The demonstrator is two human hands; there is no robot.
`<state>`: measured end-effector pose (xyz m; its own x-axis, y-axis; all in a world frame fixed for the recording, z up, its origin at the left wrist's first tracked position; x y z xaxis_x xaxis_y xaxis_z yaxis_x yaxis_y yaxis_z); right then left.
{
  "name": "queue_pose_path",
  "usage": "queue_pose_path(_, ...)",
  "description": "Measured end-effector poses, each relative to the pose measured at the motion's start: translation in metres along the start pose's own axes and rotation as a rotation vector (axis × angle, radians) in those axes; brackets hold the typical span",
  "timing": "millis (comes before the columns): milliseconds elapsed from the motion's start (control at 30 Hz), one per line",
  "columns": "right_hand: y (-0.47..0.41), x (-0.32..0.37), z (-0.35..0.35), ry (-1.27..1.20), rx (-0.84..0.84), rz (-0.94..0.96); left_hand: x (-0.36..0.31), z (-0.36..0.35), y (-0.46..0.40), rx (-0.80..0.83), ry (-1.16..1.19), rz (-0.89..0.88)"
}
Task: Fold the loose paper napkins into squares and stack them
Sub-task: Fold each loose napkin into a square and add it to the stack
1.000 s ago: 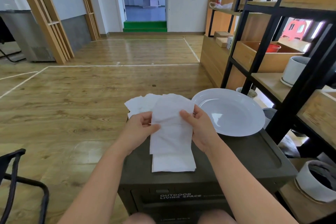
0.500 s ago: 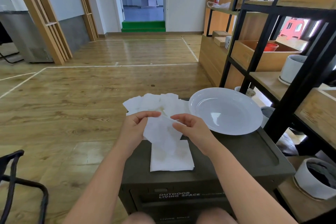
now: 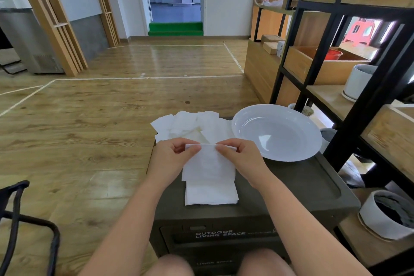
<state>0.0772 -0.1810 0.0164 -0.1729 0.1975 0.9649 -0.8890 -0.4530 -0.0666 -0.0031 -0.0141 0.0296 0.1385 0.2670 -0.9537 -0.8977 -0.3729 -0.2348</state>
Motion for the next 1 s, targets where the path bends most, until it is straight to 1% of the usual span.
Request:
queue_pose_path(67,0.003,-0.002,0.002,-0.046,-0.017,0.006,0.006,-0.004,0.002,-0.020,0.110,0.076)
queue_pose_path(133,0.005,-0.010,0.001,-0.104,-0.030,-0.021,0.021,-0.010,0.006,-0.054,0.205,0.220)
queue_pose_path(167,0.006,-0.015,0.002,-0.119,-0.062,-0.055,0.030,-0.014,0.009,-0.054,0.194,0.299)
queue_pose_path(233,0.007,-0.027,0.007,-0.117,-0.143,-0.118,0.049,-0.022,0.017,-0.002,0.119,0.429)
queue_pose_path(300,0.010,-0.038,0.008,-0.077,-0.155,-0.168,0.061,-0.027,0.026,0.035,0.042,0.480)
queue_pose_path(400,0.017,-0.051,0.008,0.092,-0.155,-0.208,0.066,-0.022,0.035,-0.019,-0.092,0.439)
queue_pose_path(533,0.026,-0.048,0.015,0.323,-0.263,-0.146,0.067,-0.011,0.045,-0.085,-0.263,0.388)
queue_pose_path(667,0.030,-0.050,0.006,0.505,-0.230,-0.124,0.065,-0.001,0.050,-0.130,-0.390,0.357)
queue_pose_path(867,0.033,-0.054,0.003,0.599,-0.258,-0.149,0.064,0.006,0.050,-0.161,-0.473,0.377)
queue_pose_path(1000,0.034,-0.054,0.003,0.643,-0.274,-0.149,0.068,0.006,0.052,-0.140,-0.515,0.386)
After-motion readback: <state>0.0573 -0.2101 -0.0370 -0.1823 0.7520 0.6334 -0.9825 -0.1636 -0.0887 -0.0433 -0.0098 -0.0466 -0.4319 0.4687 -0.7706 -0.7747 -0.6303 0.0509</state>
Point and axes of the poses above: each hand's wrist, its own y-axis away from the middle knuckle, its own z-axis out of the back of the hand, x = y × z, the point moved 9 cm from there along -y, towards the middle knuckle, and after that the axes turned 3 degrees about -z, right-handed, at the moved point
